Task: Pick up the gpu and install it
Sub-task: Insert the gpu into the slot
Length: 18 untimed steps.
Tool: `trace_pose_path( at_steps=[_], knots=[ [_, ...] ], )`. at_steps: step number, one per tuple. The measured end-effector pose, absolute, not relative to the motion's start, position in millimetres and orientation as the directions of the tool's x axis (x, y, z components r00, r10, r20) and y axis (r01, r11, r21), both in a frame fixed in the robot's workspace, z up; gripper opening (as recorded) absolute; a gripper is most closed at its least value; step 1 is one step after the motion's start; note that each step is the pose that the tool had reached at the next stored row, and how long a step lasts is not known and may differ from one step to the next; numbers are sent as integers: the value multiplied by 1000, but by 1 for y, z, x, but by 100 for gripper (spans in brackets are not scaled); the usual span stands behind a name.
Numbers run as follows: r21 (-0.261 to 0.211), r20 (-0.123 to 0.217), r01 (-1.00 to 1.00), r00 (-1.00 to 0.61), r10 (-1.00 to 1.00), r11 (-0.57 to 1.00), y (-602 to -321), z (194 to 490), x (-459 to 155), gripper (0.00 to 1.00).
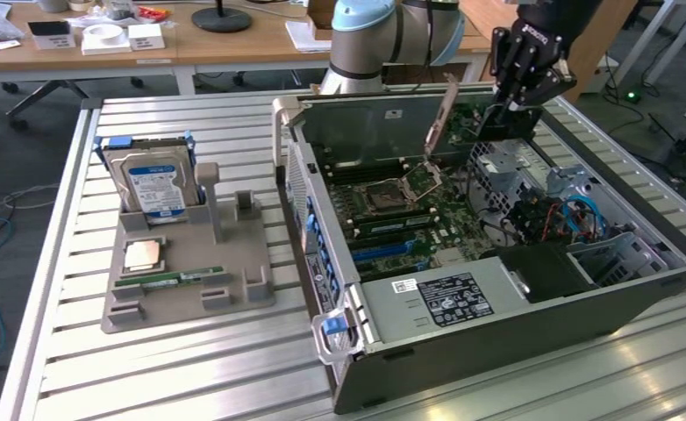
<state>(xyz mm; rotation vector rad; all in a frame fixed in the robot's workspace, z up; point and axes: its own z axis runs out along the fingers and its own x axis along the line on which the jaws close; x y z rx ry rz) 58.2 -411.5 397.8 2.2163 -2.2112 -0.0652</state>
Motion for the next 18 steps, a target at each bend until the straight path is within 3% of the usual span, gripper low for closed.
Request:
trace_pose_path(
  at_steps=[18],
  knots=[
    [21, -22, -1000, -4, -1000, 3, -411, 390, 33, 26]
  ],
)
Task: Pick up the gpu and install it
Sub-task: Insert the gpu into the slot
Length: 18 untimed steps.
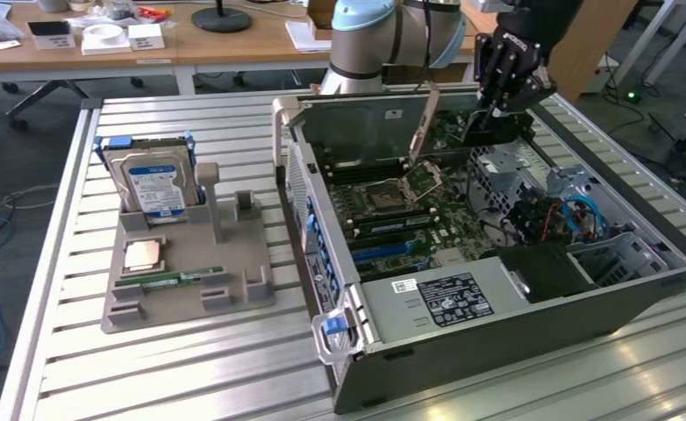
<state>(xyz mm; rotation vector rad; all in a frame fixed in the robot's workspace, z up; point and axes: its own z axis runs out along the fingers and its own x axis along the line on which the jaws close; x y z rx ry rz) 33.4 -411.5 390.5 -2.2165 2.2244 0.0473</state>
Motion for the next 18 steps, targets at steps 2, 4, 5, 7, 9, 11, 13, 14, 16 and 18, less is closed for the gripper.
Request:
trace_pose_path(
  at_steps=[2, 4, 5, 7, 9, 11, 13, 14, 16, 18],
  knots=[
    [20, -22, -1000, -5, -1000, 4, -412, 389, 30, 26],
    [20, -22, -1000, -5, -1000, 5, -412, 387, 28, 26],
    [20, -22, -1000, -6, -1000, 5, -412, 387, 28, 26],
    [20, -22, -1000, -6, -1000, 5, -412, 387, 27, 26],
    [20, -22, -1000, -6, -1000, 5, -412, 385, 25, 26],
    [20, -22, -1000, -6, -1000, 5, -412, 384, 22, 26],
    [19, -22, -1000, -6, -1000, 5, -412, 382, 20, 26],
    [19, -22, -1000, -6, -1000, 5, -412, 381, 19, 26],
    [18, -22, -1000, -6, -1000, 5, -412, 380, 16, 26],
    [17, -22, -1000, -6, -1000, 5, -412, 378, 14, 26]
  ],
)
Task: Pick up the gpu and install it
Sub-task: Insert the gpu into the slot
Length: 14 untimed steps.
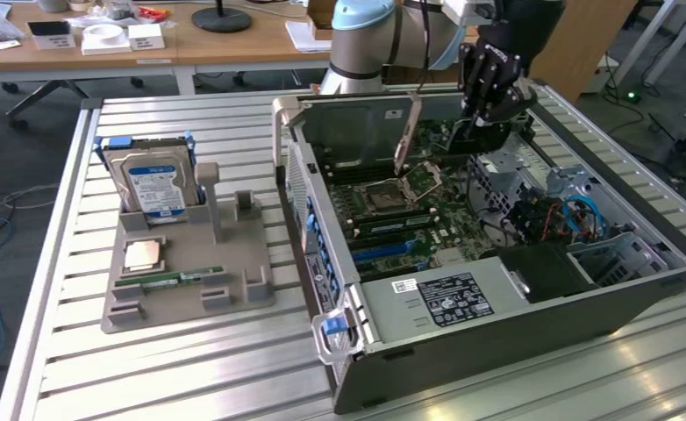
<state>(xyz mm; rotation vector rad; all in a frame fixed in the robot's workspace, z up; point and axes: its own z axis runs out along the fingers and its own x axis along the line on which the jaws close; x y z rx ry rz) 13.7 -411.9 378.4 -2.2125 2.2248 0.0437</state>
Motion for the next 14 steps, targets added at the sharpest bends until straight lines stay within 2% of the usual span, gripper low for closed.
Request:
trace_pose_path(
  at_steps=[14],
  knots=[
    [16, -22, -1000, -6, -1000, 5, -422, 376, 12, 26]
  ],
)
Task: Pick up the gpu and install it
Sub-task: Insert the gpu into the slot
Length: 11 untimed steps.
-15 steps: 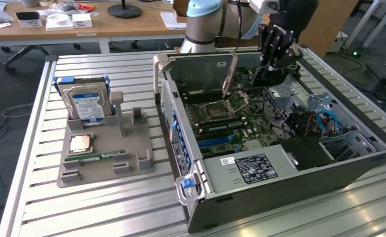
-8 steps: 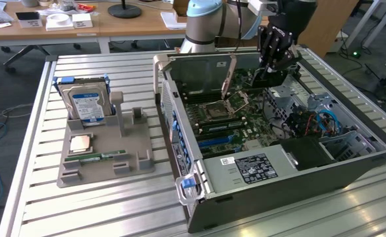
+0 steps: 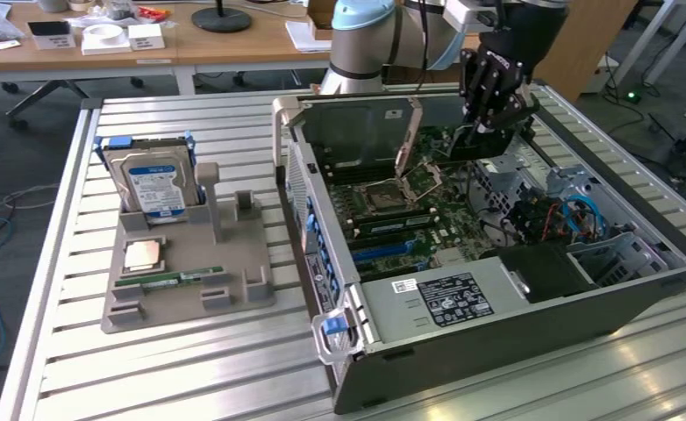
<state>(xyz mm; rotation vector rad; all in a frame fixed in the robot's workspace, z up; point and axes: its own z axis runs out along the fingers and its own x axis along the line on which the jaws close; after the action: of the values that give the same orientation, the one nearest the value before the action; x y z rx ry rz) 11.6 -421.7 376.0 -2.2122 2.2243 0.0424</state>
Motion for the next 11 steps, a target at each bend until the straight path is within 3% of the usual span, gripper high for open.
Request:
trace_pose_path(
  at_steps=[11],
  knots=[
    [16, -22, -1000, -6, -1000, 5, -422, 370, 11, 26]
  ],
)
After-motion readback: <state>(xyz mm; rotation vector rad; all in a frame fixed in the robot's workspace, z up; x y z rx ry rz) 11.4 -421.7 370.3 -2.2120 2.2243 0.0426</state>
